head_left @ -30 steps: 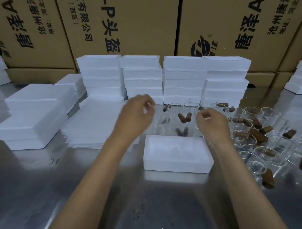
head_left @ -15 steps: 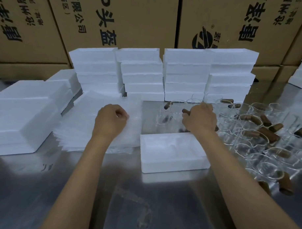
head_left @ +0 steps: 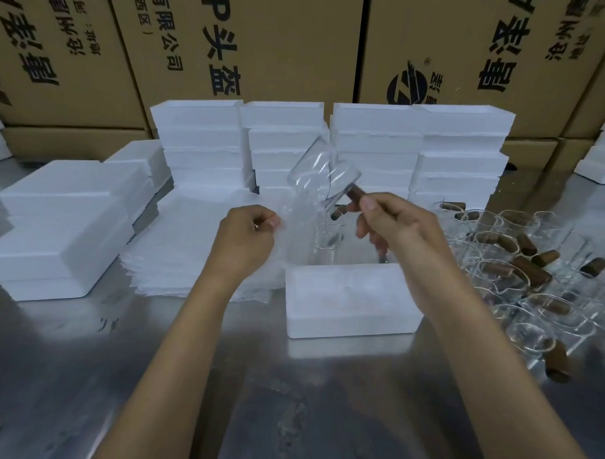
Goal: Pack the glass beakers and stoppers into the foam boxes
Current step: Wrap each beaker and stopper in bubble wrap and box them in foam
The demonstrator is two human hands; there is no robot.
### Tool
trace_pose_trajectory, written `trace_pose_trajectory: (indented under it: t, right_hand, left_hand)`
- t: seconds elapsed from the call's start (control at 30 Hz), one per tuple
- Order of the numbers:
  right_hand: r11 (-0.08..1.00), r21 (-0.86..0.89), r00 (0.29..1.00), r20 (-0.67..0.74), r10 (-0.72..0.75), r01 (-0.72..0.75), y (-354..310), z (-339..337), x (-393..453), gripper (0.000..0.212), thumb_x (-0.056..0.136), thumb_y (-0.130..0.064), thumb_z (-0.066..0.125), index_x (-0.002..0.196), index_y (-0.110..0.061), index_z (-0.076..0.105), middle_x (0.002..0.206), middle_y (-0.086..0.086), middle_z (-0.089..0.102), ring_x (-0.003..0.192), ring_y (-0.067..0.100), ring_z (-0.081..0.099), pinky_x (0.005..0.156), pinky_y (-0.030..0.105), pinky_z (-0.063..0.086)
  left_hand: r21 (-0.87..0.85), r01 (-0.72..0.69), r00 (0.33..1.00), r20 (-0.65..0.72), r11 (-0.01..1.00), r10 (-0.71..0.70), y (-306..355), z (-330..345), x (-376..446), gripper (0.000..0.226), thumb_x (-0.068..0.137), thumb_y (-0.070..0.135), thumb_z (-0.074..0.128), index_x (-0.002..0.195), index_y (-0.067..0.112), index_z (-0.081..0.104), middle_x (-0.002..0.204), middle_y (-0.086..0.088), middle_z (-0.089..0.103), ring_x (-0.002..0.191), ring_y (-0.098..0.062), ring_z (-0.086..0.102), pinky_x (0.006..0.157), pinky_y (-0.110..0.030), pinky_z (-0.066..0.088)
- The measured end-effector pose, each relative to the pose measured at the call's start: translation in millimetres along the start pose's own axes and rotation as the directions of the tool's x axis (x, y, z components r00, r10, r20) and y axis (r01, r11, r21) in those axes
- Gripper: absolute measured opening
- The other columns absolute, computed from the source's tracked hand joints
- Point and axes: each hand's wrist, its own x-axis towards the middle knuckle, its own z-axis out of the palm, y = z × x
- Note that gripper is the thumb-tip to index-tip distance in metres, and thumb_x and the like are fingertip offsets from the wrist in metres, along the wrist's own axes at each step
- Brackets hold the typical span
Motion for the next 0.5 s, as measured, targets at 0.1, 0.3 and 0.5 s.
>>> trace_pose_trajectory:
  t: [0.1,0.3,0.5]
  right_hand:
    - [0.992,-0.105,0.998,-0.002,-0.069,0.068,10.7,6.4,-7.2,0.014,0.096,-0.014,0.062,0.102,-0.008,0.073,0.072,-0.005,0.062,0.063,-0.003,0.053,0.063,0.007,0.038]
    - [0.732,-0.677,0.985,-0.061,-0.159,0.077,34.4,1.2,-10.4,0.010,0.094,-0.031,0.062,0.093,-0.026,0.069,0.071,-0.015,0.058,0.074,0.006,0.048,0.062,0.027,0.035]
    - [0.893,-0.442,0.981,-0.196,-0.008,-0.081,41.5,7.9,-8.9,0.023,0.093,-0.035,0.065,0.071,-0.027,0.064,0.057,-0.015,0.055,0.060,0.006,0.051,0.059,0.027,0.037]
  left_hand:
    - [0.014,-0.012,1.000,0.018,1.000,0.011,1.4,0.9,-2.2,0.031,0.100,0.010,0.051,0.079,0.026,0.067,0.083,0.007,0.066,0.060,-0.004,0.050,0.052,-0.014,0.038]
    - [-0.071,-0.036,0.998,-0.054,0.997,0.032,13.6,-2.8,-6.6,0.027,0.102,0.011,0.048,0.091,0.021,0.070,0.089,0.019,0.065,0.072,0.011,0.057,0.059,0.001,0.037]
    - [-0.120,-0.223,0.974,0.022,0.967,0.227,34.7,13.9,-21.0,0.019,0.098,0.015,0.057,0.092,0.023,0.073,0.091,0.016,0.069,0.076,0.003,0.056,0.069,-0.006,0.038]
